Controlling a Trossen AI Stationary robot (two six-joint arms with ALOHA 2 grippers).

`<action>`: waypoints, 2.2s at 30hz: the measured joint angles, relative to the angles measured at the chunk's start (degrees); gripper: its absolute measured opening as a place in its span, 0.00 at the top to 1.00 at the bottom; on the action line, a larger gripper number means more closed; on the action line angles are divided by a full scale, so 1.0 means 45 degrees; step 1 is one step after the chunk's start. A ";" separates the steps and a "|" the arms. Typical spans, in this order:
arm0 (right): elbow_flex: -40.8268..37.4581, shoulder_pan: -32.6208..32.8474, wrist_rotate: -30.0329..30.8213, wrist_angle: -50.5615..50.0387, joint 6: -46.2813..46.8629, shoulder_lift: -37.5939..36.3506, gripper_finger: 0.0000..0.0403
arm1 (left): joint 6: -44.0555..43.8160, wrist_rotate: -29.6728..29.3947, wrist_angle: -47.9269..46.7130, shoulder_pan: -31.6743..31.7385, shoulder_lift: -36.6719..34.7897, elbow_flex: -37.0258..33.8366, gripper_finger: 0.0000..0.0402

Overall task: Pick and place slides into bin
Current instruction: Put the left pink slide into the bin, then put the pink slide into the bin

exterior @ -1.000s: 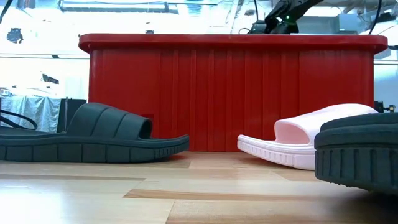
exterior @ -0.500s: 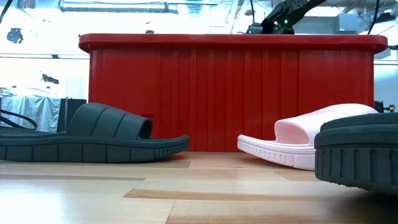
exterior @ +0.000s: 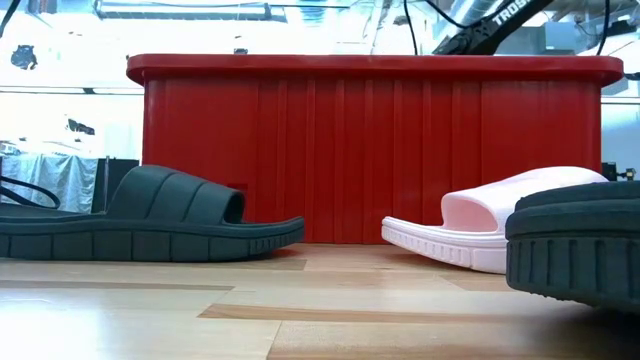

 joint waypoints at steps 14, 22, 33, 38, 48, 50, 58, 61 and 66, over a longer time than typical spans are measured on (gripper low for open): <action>-0.0043 0.0004 0.0118 -0.0039 -0.0469 0.0359 0.91 | -0.0036 0.0007 0.0005 0.0005 -0.0002 0.0000 0.92; -0.0043 0.0065 0.0771 -0.0172 -0.0442 0.0359 0.72 | -0.0032 0.0007 0.0010 0.0005 -0.0002 0.0000 0.92; -0.0043 0.0211 0.1756 -0.0160 -0.0481 0.0359 0.45 | -0.0027 0.0007 0.0005 0.0005 -0.0002 0.0000 0.92; -0.0043 0.0317 0.1769 -0.0140 -0.0544 0.0359 0.40 | -0.0022 0.0010 0.0005 0.0005 -0.0002 0.0000 0.92; -0.0043 0.0307 0.1769 -0.0138 -0.0544 0.0354 0.39 | 0.0033 0.0007 0.0005 0.0005 -0.0002 0.0000 0.92; -0.0043 0.0307 0.1769 -0.0137 -0.0549 0.0354 0.39 | 0.0037 0.0012 0.0005 0.0005 -0.0002 0.0000 0.92; -0.0027 0.0307 0.1821 -0.0155 -0.0781 -0.0634 0.39 | 0.0148 0.0007 0.0005 0.0005 -0.0002 0.0000 0.92; -0.0024 0.0307 0.1900 -0.0121 -0.0889 -0.1510 0.39 | 0.0398 0.0007 0.0003 0.0005 -0.0002 0.0000 0.92; -0.0024 0.0307 0.2149 0.0147 -0.0894 -0.3460 0.39 | 0.0454 0.0007 0.0005 0.0007 -0.0002 0.0000 0.92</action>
